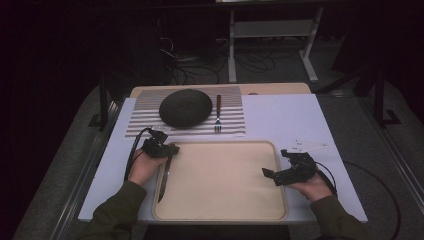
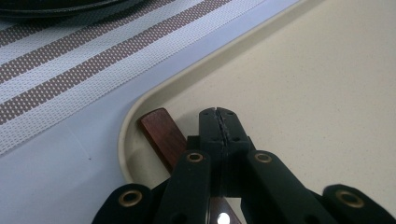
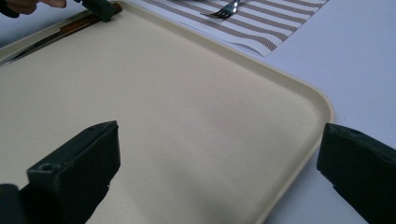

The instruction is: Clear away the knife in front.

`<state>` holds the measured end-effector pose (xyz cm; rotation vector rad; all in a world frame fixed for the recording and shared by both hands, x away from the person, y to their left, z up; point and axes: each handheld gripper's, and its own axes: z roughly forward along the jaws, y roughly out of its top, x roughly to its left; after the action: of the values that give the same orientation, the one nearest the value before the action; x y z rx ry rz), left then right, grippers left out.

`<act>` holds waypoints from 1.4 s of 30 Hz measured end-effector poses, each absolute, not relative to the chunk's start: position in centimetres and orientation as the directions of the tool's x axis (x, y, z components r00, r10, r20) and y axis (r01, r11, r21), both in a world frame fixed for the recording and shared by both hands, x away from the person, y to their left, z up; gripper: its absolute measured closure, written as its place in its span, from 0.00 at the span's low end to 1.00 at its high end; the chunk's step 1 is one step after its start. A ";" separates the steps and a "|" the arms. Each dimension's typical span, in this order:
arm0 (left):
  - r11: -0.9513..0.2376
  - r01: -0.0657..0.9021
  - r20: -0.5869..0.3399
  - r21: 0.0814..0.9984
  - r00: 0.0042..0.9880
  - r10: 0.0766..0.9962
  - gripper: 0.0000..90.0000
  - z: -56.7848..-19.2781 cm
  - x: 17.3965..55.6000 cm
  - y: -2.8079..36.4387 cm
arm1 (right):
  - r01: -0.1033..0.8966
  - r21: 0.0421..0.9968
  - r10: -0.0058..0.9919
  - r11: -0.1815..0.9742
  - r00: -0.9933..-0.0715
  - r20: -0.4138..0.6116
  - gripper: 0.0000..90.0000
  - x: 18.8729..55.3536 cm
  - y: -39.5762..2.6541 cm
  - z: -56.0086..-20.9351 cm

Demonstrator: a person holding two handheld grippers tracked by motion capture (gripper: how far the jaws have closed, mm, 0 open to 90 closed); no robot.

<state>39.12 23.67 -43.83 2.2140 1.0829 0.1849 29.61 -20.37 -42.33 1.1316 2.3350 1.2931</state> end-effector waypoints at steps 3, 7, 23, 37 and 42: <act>-0.438 0.645 -0.147 0.626 0.649 0.746 0.92 -43.6 39.0 23.6 | 0.511 0.802 0.727 0.308 -0.670 0.148 0.00 29.6 -20.4 -42.3; -0.430 0.632 -0.157 0.644 0.660 0.735 0.82 -43.1 38.9 23.7 | 0.510 0.802 0.730 0.309 -0.669 0.144 0.00 29.5 -20.4 -42.3; -0.443 0.552 -0.132 0.706 0.718 0.683 0.48 -41.7 37.2 24.9 | 0.518 0.802 0.734 0.299 -0.661 0.154 0.00 29.7 -20.7 -42.3; -0.454 0.506 -0.100 0.734 0.741 0.664 0.27 -41.4 35.2 27.2 | 0.521 0.798 0.740 0.301 -0.656 0.150 0.00 29.6 -20.7 -42.3; -0.454 0.497 -0.090 0.739 0.741 0.665 0.22 -41.3 34.6 28.0 | 0.521 0.798 0.734 0.304 -0.662 0.152 0.00 29.7 -20.6 -42.4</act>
<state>34.65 28.02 -41.27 2.1465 0.8718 0.2703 29.75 -20.57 -42.36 1.1474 2.3316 1.2845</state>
